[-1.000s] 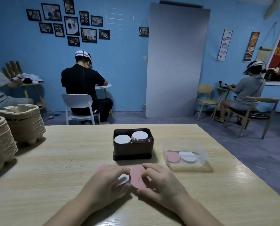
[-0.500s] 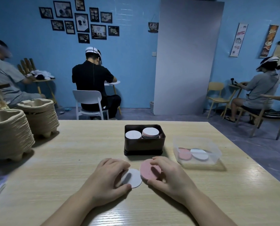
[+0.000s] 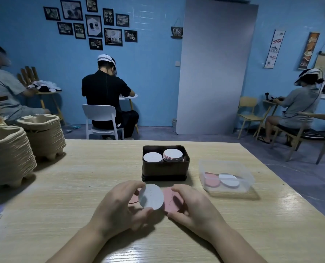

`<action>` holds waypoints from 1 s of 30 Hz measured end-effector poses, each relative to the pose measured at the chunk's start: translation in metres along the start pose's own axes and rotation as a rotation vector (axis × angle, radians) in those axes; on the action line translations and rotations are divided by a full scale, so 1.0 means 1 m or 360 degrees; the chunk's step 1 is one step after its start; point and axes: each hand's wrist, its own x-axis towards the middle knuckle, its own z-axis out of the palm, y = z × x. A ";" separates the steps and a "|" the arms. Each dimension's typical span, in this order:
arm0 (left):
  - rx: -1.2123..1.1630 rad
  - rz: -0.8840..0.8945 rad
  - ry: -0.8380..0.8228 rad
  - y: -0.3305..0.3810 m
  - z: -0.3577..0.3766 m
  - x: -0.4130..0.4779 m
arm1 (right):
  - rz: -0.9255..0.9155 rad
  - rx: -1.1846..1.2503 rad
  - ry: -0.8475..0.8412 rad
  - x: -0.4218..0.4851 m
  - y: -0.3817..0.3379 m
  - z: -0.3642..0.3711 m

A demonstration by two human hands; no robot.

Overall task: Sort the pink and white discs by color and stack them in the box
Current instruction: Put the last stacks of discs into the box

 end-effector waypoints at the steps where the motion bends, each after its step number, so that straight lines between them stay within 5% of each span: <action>1: 0.0009 0.0028 -0.0005 0.001 0.003 0.001 | -0.0016 0.0021 -0.0003 0.001 -0.003 0.001; 7: 0.0016 0.0237 -0.0143 0.002 0.012 0.004 | -0.0227 0.0044 0.0017 0.004 -0.014 0.006; 30: -0.0103 0.0167 -0.0229 -0.004 0.012 -0.003 | -0.0213 0.0055 0.0041 0.005 -0.013 0.007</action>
